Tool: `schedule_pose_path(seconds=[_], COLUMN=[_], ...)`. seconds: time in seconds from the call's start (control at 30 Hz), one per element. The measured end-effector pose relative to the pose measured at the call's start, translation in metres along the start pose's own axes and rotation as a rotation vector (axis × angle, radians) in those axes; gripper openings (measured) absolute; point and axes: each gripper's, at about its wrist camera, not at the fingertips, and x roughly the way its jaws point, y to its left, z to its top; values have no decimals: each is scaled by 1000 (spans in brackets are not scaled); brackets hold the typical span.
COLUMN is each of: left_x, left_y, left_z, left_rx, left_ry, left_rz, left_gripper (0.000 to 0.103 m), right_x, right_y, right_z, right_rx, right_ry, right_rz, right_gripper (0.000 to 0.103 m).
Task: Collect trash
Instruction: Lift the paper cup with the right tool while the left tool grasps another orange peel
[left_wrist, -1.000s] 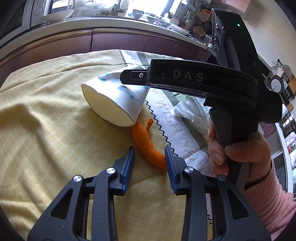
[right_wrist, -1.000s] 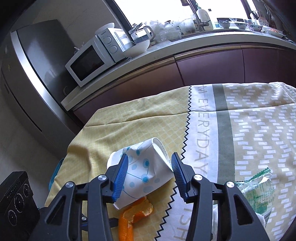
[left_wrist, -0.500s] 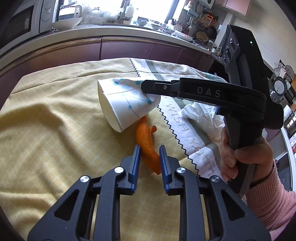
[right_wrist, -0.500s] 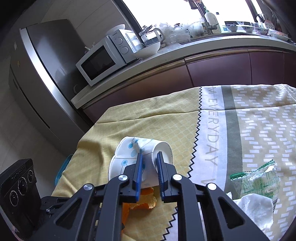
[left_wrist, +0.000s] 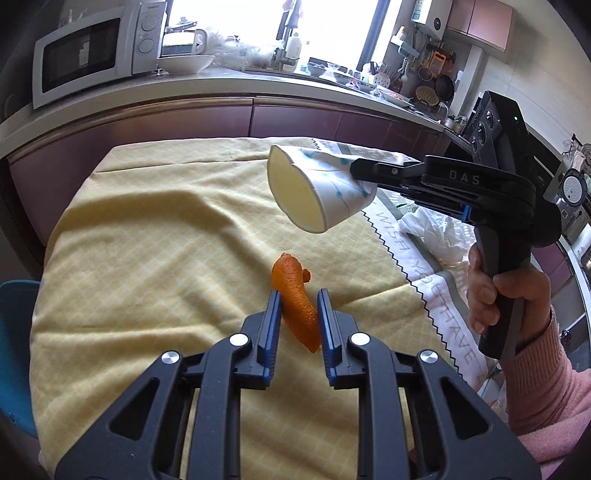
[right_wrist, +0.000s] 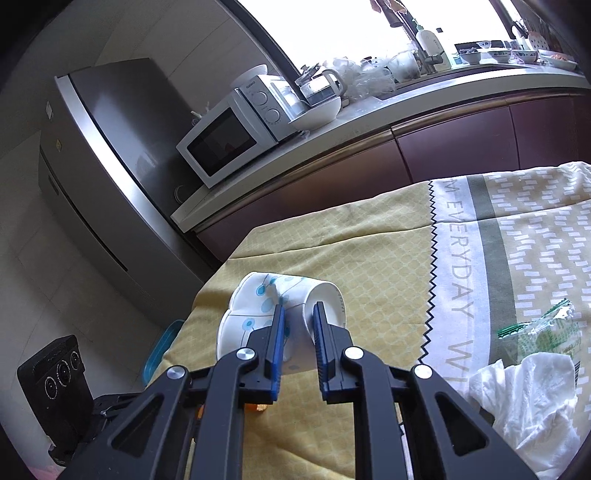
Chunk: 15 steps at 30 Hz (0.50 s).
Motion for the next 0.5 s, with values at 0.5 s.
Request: schedule_pose_path(seconds=[0.5], left_x=[-12], left_y=[54], left_z=[-38], left_rx=[-61], left_ry=[52], left_rz=[93], left_gripper=[23], right_x=[18], right_y=[24], right_z=[-17], right_rx=[-2], right_ry=[51], right_rz=[56], right_gripper=[14])
